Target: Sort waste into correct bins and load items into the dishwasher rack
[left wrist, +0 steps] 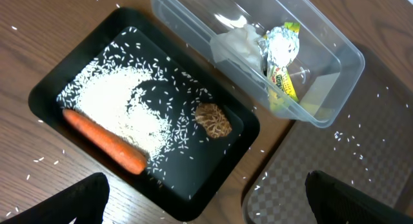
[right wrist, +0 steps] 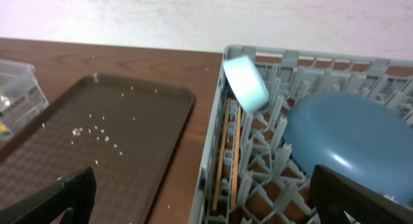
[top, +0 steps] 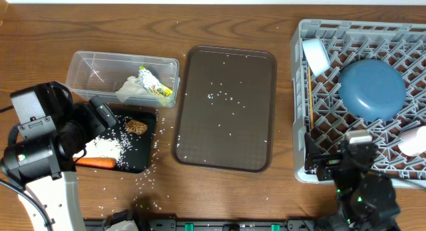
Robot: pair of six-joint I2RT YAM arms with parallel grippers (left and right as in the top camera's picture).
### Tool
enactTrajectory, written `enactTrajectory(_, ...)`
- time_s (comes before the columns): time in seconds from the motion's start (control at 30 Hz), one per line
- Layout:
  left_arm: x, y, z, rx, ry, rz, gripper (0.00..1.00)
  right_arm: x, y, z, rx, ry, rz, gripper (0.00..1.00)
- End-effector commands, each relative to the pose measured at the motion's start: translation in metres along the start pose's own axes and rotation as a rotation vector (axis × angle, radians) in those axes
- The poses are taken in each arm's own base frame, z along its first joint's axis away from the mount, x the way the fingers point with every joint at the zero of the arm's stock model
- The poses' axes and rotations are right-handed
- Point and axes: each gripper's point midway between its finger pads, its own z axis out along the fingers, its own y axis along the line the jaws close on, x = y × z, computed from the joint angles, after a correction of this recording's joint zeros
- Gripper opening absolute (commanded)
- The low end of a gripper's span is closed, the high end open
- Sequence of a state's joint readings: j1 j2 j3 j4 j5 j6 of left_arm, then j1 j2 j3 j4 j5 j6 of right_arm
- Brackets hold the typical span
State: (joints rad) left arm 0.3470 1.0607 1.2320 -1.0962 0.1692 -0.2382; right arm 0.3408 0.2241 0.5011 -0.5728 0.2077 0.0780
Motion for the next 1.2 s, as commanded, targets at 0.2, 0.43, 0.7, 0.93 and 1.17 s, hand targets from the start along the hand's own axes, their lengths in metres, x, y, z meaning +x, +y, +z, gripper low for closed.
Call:
enactTrajectory(0.2, 0.000, 0.002, 0.001, -0.009, 0.003, -0.001, 0.97, 0.043, 0.000, 0.021, -0.005, -0.106, 0.012, 0.99)
enactTrajectory(0.43, 0.000, 0.002, 0.001, -0.009, 0.003, -0.001, 0.98, 0.065, 0.002, 0.042, -0.006, -0.131, 0.017, 0.99)
enactTrajectory(0.7, 0.000, 0.002, 0.001, -0.009, 0.003, -0.001, 0.98, 0.056, 0.004, 0.044, -0.011, -0.195, 0.030, 0.99)
enactTrajectory(0.93, 0.000, 0.002, 0.001, -0.009, 0.003, -0.001, 0.98, 0.054, 0.006, 0.046, -0.020, -0.236, 0.038, 0.99)
enactTrajectory(1.17, 0.000, 0.002, 0.001, -0.009, 0.003, -0.001, 0.98, 0.054, 0.006, 0.046, -0.020, -0.236, 0.038, 0.99)
